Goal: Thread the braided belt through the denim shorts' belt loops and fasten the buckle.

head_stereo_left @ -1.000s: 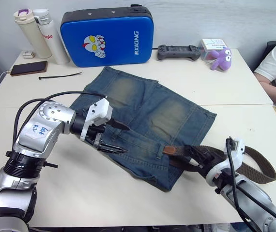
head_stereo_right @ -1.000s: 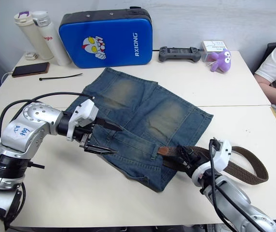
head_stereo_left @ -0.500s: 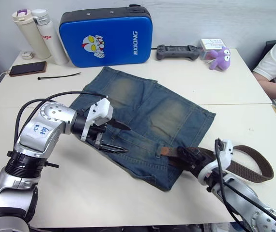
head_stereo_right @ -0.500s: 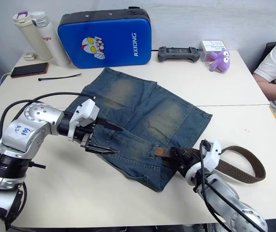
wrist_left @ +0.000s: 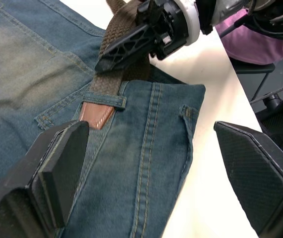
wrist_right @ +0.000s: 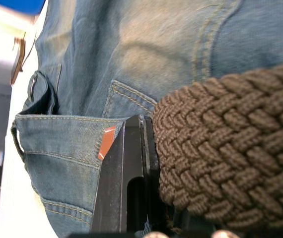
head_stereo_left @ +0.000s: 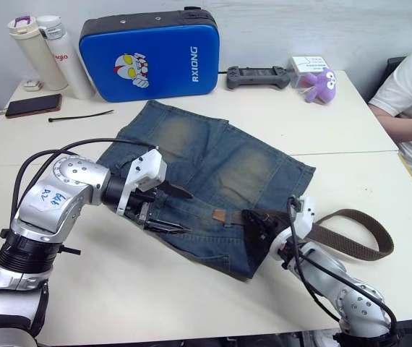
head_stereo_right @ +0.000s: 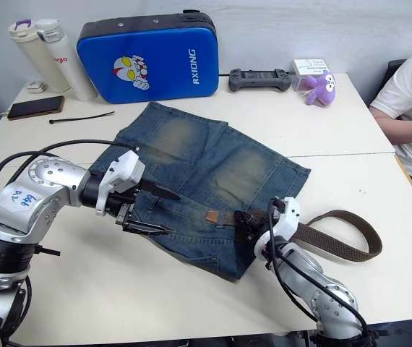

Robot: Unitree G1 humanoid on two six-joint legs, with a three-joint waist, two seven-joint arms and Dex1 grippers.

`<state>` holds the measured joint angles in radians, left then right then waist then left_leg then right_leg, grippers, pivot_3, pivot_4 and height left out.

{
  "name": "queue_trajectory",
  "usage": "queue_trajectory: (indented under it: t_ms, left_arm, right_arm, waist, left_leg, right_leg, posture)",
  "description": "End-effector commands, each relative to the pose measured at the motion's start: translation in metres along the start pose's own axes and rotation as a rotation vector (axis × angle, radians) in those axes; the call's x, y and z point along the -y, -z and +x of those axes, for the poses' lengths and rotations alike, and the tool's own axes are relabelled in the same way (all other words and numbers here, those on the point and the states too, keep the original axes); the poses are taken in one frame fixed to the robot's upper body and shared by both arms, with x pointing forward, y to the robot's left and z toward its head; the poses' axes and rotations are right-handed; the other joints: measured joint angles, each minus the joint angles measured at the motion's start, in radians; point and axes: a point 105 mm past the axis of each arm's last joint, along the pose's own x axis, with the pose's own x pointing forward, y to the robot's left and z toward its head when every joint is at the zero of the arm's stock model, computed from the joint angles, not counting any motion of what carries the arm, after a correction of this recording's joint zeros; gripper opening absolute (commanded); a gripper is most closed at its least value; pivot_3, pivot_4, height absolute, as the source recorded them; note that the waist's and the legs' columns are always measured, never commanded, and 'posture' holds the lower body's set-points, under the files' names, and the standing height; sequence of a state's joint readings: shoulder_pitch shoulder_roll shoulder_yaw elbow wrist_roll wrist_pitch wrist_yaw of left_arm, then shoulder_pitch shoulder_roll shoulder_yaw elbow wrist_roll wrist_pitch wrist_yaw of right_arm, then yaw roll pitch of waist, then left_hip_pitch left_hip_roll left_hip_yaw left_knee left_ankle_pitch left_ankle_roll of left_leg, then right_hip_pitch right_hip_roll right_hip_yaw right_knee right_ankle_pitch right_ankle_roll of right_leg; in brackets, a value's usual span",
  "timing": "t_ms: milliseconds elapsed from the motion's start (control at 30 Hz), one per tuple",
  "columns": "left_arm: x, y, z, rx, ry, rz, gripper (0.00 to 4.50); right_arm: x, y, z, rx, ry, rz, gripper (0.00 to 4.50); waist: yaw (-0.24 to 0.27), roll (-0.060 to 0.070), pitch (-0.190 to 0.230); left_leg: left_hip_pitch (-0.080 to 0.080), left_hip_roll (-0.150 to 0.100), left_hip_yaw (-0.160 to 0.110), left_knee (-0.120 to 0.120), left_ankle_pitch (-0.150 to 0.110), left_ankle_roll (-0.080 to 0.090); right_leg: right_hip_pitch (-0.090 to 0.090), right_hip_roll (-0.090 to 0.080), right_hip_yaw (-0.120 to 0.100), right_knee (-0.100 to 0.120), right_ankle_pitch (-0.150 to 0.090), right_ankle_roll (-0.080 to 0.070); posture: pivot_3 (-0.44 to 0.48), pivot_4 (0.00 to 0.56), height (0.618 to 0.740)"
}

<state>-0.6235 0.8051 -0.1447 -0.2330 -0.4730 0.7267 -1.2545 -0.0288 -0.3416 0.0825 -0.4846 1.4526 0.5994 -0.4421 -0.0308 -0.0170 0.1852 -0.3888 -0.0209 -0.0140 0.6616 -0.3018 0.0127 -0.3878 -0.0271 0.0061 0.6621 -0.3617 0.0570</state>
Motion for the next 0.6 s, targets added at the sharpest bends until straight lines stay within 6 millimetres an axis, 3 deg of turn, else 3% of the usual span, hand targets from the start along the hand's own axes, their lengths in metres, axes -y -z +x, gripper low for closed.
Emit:
queue_trajectory:
  t_ms: [33, 167, 233, 400, 567, 600]
  left_arm:
    - [0.003, -0.01, 0.003, 0.015, 0.019, 0.05, 4.44]
    - [0.003, -0.011, 0.005, 0.023, 0.031, 0.047, 4.44]
    - [0.002, -0.01, 0.007, 0.022, 0.034, 0.049, 4.44]
    - [0.004, -0.01, 0.009, 0.022, 0.042, 0.046, 4.44]
    - [0.005, -0.007, 0.009, 0.015, 0.044, 0.04, 4.44]
    - [0.005, -0.006, 0.01, 0.016, 0.046, 0.039, 4.48]
  right_arm:
    - [-0.013, 0.006, 0.004, -0.028, -0.055, -0.026, 0.0]
    - [-0.024, 0.011, 0.003, -0.058, -0.1, -0.023, 0.0]
    - [-0.028, 0.019, 0.013, -0.092, -0.121, -0.029, 0.0]
    - [-0.025, 0.027, 0.029, -0.132, -0.118, -0.086, 0.0]
    - [-0.026, 0.031, 0.026, -0.149, -0.126, -0.1, 0.0]
    - [-0.025, 0.027, 0.022, -0.138, -0.125, -0.088, 0.43]
  waist:
    - [0.001, 0.0, 0.0]
    - [0.001, 0.0, 0.0]
    - [-0.002, 0.0, 0.0]
    - [-0.004, 0.0, 0.0]
    - [-0.003, 0.0, 0.0]
    - [-0.003, 0.0, 0.0]
  left_leg:
    - [0.0, 0.0, 0.0, 0.0, 0.0, 0.0]
    - [-0.002, 0.0, 0.0, 0.0, 0.0, 0.0]
    - [-0.002, 0.0, 0.001, 0.0, 0.0, 0.0]
    - [-0.002, 0.0, 0.001, 0.0, 0.001, -0.001]
    - [-0.002, 0.0, 0.001, 0.0, 0.001, -0.001]
    - [-0.002, 0.0, 0.001, 0.0, 0.001, -0.001]
  right_leg:
    - [-0.001, 0.0, 0.0, 0.0, 0.0, 0.0]
    - [-0.003, 0.0, 0.0, 0.001, 0.0, 0.0]
    - [-0.003, 0.0, 0.0, 0.002, 0.0, 0.0]
    - [-0.004, 0.0, 0.001, 0.004, 0.0, -0.001]
    - [-0.004, 0.0, 0.001, 0.006, 0.0, -0.001]
    - [-0.004, 0.0, 0.001, 0.006, 0.0, -0.001]
  posture:
    - [0.0, 0.15, 0.74]
    - [0.0, 0.15, 0.74]
    - [0.0, 0.15, 0.74]
    - [0.0, 0.15, 0.74]
    - [0.0, 0.15, 0.74]
    - [0.0, 0.15, 0.74]
